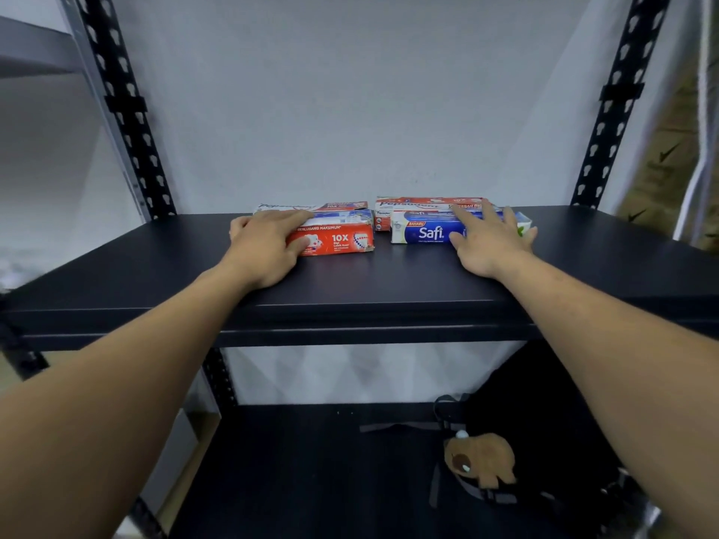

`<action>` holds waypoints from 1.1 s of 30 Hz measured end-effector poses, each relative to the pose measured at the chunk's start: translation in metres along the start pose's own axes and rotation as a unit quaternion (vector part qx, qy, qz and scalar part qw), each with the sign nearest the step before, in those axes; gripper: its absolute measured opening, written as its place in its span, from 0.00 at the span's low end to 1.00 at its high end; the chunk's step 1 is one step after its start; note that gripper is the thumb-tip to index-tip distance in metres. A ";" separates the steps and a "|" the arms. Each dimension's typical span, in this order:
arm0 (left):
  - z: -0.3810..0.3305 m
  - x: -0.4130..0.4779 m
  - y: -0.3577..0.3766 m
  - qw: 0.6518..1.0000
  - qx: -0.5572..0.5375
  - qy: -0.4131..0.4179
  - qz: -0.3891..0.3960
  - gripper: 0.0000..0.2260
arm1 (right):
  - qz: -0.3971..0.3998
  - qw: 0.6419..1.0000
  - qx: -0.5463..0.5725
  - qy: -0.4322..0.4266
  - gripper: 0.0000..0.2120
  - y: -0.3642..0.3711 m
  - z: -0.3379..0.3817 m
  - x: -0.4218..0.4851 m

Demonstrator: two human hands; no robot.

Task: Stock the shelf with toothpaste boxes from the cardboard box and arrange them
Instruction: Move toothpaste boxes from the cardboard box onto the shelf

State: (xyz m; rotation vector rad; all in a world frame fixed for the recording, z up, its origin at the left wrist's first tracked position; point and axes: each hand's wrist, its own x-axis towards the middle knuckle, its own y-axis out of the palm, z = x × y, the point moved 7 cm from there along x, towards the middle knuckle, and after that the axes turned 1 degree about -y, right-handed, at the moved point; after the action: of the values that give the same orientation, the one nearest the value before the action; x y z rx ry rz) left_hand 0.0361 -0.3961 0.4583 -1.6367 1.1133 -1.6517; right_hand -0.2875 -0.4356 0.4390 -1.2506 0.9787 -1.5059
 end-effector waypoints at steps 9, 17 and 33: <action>-0.033 -0.044 -0.029 1.000 -0.007 -0.005 -0.016 0.31 | -0.007 0.997 0.072 -0.029 0.27 -0.019 0.009 -0.057; -0.089 -0.119 -0.064 0.993 -0.091 0.039 -0.061 0.23 | -0.109 0.980 0.070 -0.148 0.20 -0.042 0.027 -0.152; -0.117 -0.290 0.053 0.984 -0.084 -0.028 0.157 0.20 | 0.029 0.988 0.085 -0.123 0.20 0.106 0.005 -0.314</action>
State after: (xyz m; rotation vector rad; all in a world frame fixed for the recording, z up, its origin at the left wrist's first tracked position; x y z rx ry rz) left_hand -0.0578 -0.1572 0.2728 -1.5047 1.4320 -1.3337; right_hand -0.2457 -0.1605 0.2581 -1.2389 0.7045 -1.3244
